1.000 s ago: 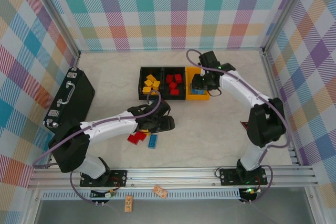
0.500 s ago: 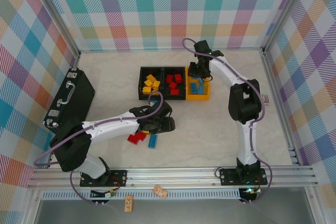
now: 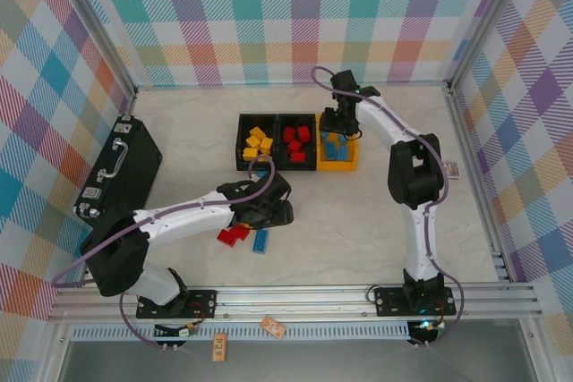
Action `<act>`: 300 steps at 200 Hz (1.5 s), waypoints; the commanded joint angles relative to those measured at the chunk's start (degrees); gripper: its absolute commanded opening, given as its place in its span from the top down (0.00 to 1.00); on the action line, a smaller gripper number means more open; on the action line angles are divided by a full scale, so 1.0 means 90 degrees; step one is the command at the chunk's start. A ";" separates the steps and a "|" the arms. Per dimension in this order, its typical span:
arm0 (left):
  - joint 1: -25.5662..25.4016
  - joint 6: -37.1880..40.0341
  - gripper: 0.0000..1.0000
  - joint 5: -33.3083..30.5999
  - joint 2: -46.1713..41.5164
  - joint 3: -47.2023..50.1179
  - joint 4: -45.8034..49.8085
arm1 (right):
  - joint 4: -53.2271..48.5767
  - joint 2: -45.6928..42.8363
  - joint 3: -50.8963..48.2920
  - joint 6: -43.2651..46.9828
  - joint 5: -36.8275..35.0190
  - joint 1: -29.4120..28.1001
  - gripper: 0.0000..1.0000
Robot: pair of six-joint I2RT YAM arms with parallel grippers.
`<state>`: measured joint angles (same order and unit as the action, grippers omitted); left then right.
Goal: Sort the legos into containers by color
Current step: Place the lego in the container, then pick up the lego from the middle-left of the table.
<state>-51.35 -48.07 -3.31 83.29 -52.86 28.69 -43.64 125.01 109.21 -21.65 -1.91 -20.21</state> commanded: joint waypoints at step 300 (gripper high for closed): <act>-0.0866 -0.0237 0.72 -0.0615 0.0937 -0.0123 0.1448 | 0.1997 -0.7219 -0.7862 -0.1039 0.2733 -0.1476 0.41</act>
<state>-57.89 -50.35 -8.64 91.85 -52.21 40.45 -27.38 60.29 38.87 -29.87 22.79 -33.10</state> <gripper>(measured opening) 0.312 0.589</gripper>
